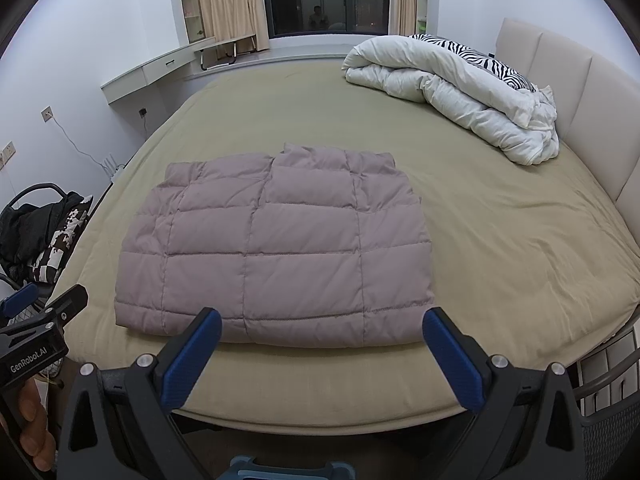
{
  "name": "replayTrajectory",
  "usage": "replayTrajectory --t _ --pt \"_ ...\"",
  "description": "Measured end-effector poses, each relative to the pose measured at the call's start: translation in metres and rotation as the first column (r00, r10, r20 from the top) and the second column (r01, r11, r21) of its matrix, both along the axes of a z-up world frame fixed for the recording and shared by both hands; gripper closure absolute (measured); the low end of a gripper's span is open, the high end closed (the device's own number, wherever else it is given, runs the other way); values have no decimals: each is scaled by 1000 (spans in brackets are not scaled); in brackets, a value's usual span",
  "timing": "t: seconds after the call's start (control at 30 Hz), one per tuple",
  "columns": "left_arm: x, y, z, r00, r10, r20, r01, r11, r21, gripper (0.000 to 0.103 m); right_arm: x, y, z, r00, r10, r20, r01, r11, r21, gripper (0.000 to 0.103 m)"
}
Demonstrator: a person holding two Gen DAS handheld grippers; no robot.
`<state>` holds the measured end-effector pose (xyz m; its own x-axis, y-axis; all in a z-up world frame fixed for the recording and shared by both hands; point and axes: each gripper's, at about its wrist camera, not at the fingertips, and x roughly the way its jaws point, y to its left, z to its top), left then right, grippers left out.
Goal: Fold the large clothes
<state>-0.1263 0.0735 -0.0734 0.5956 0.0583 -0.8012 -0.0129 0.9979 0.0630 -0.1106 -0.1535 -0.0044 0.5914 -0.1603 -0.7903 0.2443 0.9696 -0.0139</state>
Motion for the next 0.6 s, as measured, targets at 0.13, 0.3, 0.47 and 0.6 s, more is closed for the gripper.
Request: replayTrajectory --t 0.13,0.3,0.47,0.6 --pt "0 0 0 1000 0 0 0 1000 1 0 0 0 0 1000 0 1 0 1000 0 0" --pt "0 0 0 1000 -2 -1 2 1000 1 0 0 0 0 1000 0 0 0 1000 1 0" --pt "0 0 -1 1000 -3 -1 3 1000 1 0 -1 0 0 1000 0 1 0 1000 1 0" --pt "0 0 -1 1000 -2 -2 2 1000 0 0 0 0 0 1000 1 1 -1 1000 0 0"
